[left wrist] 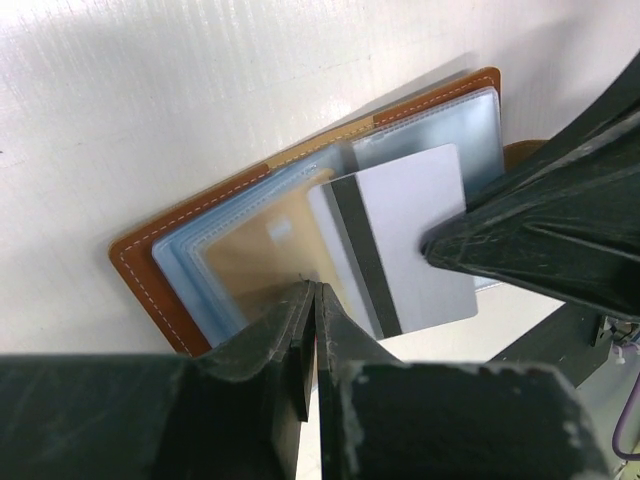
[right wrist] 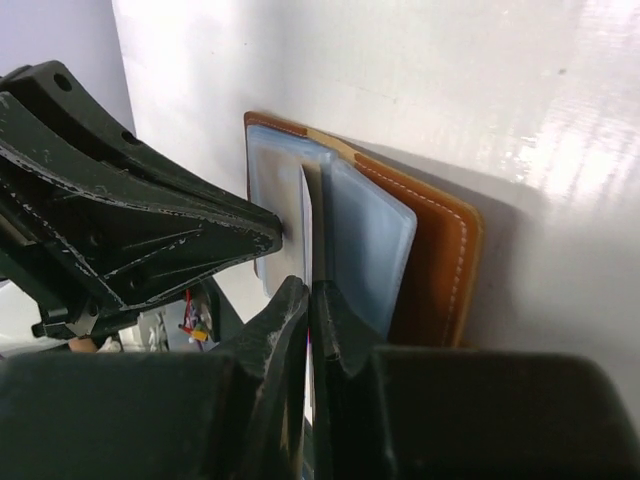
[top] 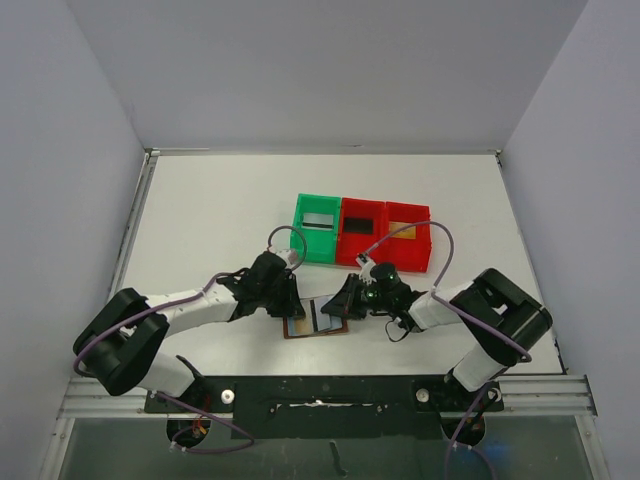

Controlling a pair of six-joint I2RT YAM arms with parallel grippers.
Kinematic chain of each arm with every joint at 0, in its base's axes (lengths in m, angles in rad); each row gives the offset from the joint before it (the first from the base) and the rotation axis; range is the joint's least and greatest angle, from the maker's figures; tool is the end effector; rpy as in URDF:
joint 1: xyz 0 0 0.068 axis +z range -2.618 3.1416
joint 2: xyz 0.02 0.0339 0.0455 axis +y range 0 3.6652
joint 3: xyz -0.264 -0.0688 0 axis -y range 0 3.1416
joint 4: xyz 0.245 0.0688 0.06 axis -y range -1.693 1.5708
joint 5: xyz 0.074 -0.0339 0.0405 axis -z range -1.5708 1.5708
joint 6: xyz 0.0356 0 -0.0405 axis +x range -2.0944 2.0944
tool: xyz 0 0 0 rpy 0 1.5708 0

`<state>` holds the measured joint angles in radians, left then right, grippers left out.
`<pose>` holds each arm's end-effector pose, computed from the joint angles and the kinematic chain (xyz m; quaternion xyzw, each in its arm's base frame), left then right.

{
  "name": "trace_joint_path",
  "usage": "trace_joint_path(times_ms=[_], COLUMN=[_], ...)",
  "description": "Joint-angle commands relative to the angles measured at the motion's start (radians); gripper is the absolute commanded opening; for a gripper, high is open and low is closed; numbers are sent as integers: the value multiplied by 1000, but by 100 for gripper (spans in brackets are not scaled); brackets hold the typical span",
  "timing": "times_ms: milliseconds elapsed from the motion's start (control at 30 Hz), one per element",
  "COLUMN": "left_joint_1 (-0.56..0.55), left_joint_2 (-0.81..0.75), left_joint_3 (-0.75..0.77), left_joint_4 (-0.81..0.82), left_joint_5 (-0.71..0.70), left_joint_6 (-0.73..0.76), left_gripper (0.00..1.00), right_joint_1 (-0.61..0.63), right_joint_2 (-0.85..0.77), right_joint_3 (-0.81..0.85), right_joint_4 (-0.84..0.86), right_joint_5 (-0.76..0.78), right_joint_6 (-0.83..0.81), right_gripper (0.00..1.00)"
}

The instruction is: Take the credit cards out of the card holder

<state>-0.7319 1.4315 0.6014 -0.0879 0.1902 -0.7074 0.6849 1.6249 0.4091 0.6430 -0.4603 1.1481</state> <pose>0.1883 -0.1782 0.1481 0.0420 0.9425 -0.2780 0.1808 0.1950 0.1797 0.1109 0.0900 0.8571 0.4916 0.1246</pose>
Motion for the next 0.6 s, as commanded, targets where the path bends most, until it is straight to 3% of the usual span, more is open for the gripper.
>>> trace_joint_path(times_ms=[0, 100, 300, 567], left_joint_1=[-4, -3, -3, 27], left_joint_2=[-1, -42, -82, -186], left_joint_3=[-28, -38, -25, 22], left_joint_4=[-100, -50, 34, 3], left_joint_5=[-89, -65, -37, -41], left_joint_6=[12, -26, -90, -71], left_gripper=[5, 5, 8, 23], right_joint_1=[-23, -36, -41, -42], right_joint_2=[-110, -153, -313, -501], right_joint_3=[11, 29, -11, 5], right_joint_4=[-175, -280, -247, -313], right_joint_5=[78, 78, 98, 183], right_joint_6=[-77, -119, -143, -277], right_gripper=[0, 0, 0, 0])
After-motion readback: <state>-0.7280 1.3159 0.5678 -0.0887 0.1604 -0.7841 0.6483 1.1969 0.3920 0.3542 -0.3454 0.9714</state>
